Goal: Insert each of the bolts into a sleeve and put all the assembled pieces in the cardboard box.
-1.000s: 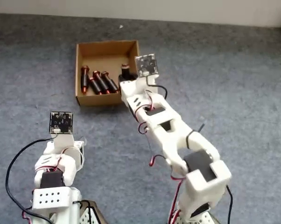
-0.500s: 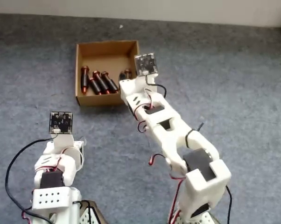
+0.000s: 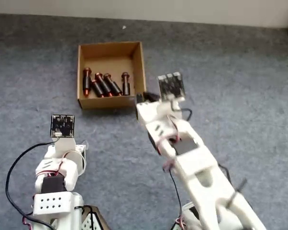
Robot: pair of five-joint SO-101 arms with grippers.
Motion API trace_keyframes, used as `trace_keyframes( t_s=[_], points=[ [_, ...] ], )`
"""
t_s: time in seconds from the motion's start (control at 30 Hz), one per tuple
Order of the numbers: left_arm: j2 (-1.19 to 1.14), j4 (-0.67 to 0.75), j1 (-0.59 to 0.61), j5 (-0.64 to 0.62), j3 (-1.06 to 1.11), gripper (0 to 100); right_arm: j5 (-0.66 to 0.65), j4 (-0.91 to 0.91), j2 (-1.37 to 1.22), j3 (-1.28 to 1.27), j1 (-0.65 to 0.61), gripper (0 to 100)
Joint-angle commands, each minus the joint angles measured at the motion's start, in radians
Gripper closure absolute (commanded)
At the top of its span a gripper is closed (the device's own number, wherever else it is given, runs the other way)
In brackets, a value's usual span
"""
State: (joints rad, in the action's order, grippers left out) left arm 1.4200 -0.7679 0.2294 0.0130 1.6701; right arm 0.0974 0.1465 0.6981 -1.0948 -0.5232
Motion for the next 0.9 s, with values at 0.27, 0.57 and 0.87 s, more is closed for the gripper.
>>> trace_keyframes(
  t_s=[0.27,0.57,0.87],
  points=[
    [0.008,0.018,0.004,0.006,-0.001,86,0.0,0.272,0.73,-0.338,0.116,99.3],
    [0.136,-0.003,0.005,0.005,-0.004,100,0.006,0.504,1.158,-0.51,0.22,99.3],
    [0.406,-0.206,0.007,0.008,0.025,100,0.008,0.542,1.136,-0.584,0.277,99.3]
  ],
)
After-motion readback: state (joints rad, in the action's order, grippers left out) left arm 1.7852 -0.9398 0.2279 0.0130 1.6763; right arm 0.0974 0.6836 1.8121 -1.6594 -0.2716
